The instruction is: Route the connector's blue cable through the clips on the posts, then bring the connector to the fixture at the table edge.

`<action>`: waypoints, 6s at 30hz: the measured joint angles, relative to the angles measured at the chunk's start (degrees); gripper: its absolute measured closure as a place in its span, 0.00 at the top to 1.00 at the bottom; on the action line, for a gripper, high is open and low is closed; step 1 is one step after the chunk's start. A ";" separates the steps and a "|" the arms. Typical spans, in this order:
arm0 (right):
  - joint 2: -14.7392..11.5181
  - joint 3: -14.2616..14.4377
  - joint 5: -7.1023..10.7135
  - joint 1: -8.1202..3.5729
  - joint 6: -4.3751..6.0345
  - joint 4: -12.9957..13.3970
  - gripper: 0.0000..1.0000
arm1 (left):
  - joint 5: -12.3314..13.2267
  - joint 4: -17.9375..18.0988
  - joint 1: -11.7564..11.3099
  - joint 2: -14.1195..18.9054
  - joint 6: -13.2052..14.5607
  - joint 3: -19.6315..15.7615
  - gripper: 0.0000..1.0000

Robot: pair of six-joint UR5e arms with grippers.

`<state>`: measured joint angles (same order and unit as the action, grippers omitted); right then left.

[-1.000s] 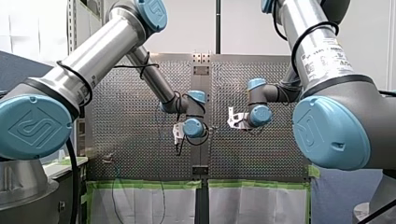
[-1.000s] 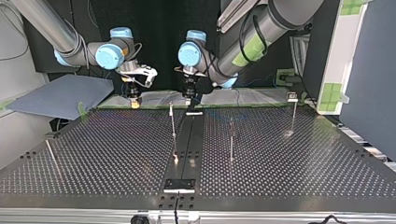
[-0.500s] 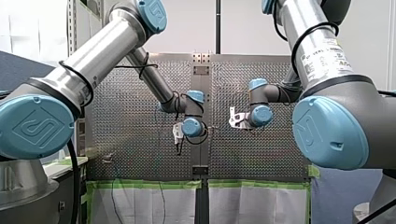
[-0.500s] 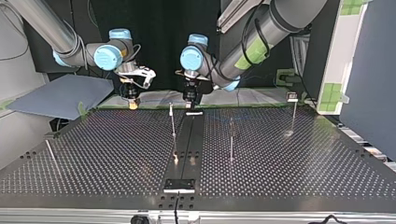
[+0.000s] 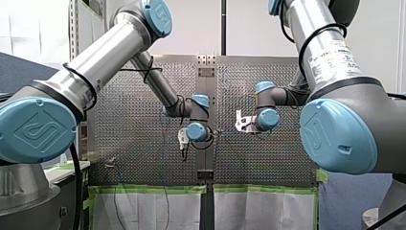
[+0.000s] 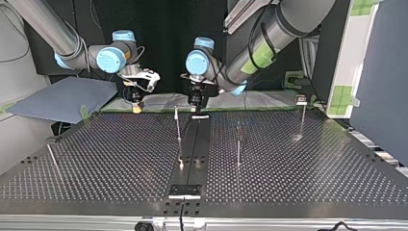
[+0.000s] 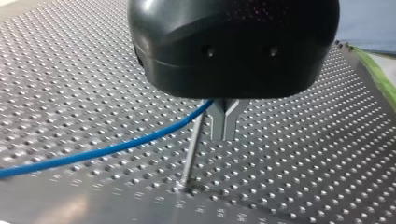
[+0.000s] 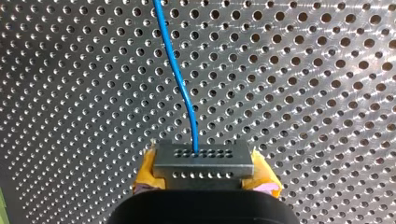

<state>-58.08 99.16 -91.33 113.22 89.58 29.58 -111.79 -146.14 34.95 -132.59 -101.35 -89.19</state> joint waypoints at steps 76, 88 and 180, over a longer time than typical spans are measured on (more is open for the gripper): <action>0.83 -1.72 1.05 -1.25 0.09 -0.04 0.00 | 4.91 -9.51 1.61 1.63 9.25 2.67 1.00; 0.84 -1.73 1.25 -1.38 0.16 -0.04 0.00 | 4.46 -9.57 2.17 2.91 8.87 2.38 1.00; 0.88 -1.72 2.82 -6.84 1.13 -0.04 0.00 | -0.41 4.83 7.69 21.82 -4.19 -18.11 1.00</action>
<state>-57.20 97.44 -88.51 106.39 90.71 29.54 -112.19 -141.31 42.64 -110.77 -105.55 -107.30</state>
